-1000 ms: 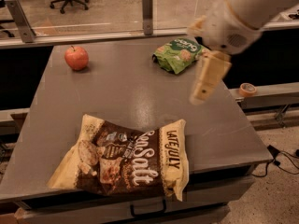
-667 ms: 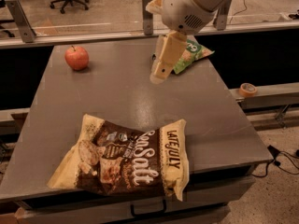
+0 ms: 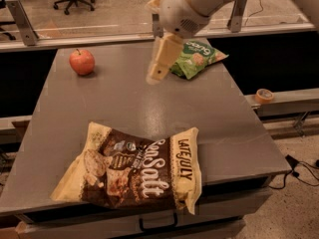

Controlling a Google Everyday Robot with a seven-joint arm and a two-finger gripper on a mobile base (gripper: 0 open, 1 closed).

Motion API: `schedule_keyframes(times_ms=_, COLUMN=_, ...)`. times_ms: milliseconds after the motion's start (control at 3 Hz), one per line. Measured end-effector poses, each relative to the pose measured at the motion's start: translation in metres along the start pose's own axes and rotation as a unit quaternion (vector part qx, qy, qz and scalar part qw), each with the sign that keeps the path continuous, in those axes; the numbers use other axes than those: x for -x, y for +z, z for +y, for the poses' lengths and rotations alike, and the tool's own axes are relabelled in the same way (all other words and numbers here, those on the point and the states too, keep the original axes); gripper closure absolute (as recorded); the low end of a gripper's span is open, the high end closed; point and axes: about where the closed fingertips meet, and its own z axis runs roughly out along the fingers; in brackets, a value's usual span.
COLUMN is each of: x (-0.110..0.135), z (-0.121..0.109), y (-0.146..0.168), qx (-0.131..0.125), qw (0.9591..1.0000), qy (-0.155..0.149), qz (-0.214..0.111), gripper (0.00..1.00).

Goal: Pick apple

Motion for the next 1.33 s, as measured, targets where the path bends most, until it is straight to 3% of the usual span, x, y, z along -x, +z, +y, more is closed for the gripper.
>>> schedule_keyframes(times_ms=333, x=0.023, z=-0.052, y=0.068, qx=-0.02, qw=0.9979, qy=0.004, qz=-0.062, gripper=0.0)
schedule_keyframes(times_ms=667, x=0.04, z=-0.094, y=0.135, qx=-0.022, qw=0.9925, qy=0.032, qz=-0.116, gripper=0.0)
schedule_keyframes(times_ms=1000, x=0.054, z=-0.11, y=0.191, qx=-0.005, qw=0.9863, qy=0.082, qz=-0.143, gripper=0.0)
schedule_keyframes(times_ms=1333, x=0.063, z=-0.109, y=0.228, qx=0.015, qw=0.9771, qy=0.149, qz=-0.151, gripper=0.0)
